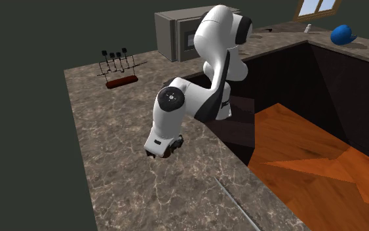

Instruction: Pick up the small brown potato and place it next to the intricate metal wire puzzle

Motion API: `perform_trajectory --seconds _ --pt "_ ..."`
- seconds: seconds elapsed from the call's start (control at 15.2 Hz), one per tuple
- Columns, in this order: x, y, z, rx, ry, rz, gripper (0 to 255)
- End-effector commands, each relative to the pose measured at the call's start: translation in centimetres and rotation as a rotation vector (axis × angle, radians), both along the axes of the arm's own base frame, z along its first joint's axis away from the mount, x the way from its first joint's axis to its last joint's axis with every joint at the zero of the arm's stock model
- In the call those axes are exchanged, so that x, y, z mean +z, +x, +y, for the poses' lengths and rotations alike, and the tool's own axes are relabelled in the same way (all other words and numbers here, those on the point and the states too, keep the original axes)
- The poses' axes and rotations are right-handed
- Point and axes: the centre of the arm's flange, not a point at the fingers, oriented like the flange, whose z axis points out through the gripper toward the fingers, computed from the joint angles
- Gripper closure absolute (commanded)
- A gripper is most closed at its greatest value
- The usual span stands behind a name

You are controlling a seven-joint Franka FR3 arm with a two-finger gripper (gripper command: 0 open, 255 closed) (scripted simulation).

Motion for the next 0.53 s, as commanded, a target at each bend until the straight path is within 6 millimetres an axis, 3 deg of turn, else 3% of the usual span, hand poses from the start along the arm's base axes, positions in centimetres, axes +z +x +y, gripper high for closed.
perform_trajectory --seconds 0.0,0.46 --pt "1.1 0.0 0.1 0.000 0.000 0.000 255" --pt "4.8 0.0 0.1 0.000 0.000 0.000 255"
